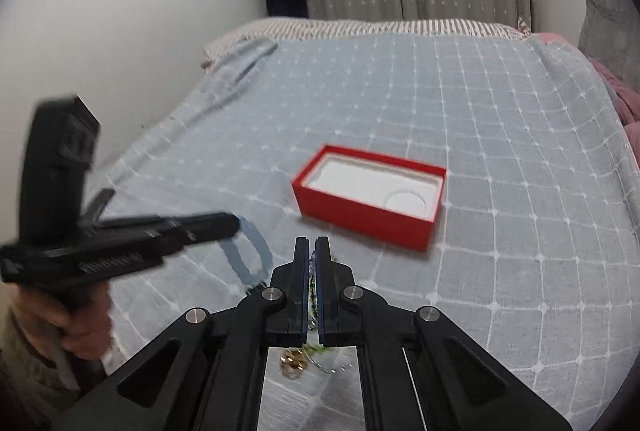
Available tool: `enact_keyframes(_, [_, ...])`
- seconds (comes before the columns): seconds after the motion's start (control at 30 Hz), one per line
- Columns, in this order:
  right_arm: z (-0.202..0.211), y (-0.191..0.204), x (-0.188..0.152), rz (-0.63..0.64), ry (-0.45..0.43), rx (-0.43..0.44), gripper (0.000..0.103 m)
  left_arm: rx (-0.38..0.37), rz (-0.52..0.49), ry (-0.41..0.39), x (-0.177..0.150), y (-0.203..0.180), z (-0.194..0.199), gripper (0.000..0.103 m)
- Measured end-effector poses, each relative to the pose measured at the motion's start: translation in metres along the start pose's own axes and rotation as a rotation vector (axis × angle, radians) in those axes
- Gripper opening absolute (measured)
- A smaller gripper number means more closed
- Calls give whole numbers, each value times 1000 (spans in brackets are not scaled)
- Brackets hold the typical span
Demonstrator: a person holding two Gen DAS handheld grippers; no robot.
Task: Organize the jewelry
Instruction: 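Carry the blue bracelet with the left tool while the right tool carries the thin bracelet into the red box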
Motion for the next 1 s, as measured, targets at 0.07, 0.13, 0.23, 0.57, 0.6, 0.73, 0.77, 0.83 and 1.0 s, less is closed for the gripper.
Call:
enact_keyframes(0.07, [-15,-5,1,-17,39,-17,2,-12,5,5,4,0,-2,9])
enact_keyframes(0.13, [-27,-12,5,-58,63,-1,2,-27,6,1,11,-3,-4,9])
enact_keyframes(0.23, [-33,-25,17,-85,50,13,2,-41,-14,-1,23,-10,-8,9])
enact_keyframes(0.57, [-55,-67,66,-155,26,-20,3,-105,31,-35,91,-2,-47,9])
enact_keyframes(0.6, [-61,-69,68,-152,29,-27,3,-132,46,-40,97,1,-54,9])
enact_keyframes(0.73, [-82,-67,72,-123,28,-56,3,-174,89,-49,108,18,-78,9])
enact_keyframes(0.77, [-87,-66,73,-113,26,-62,3,-182,100,-47,107,26,-84,9])
enact_keyframes(0.83, [-99,-65,74,-105,28,-65,3,-181,143,-10,100,44,-100,9])
enact_keyframes(1.0, [-118,-64,71,-112,51,-8,3,-96,179,48,83,76,-118,9])
Point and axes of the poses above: each gripper's, at about its wrist camera, not at the fingertips, and z roughly against the way its jaws point, y to its left, x to its top, the point moved 4 cm from there along -z, roughly the way its jaws point, and after that the axes turned 10 degrees about -x, right-handed, at the moved point
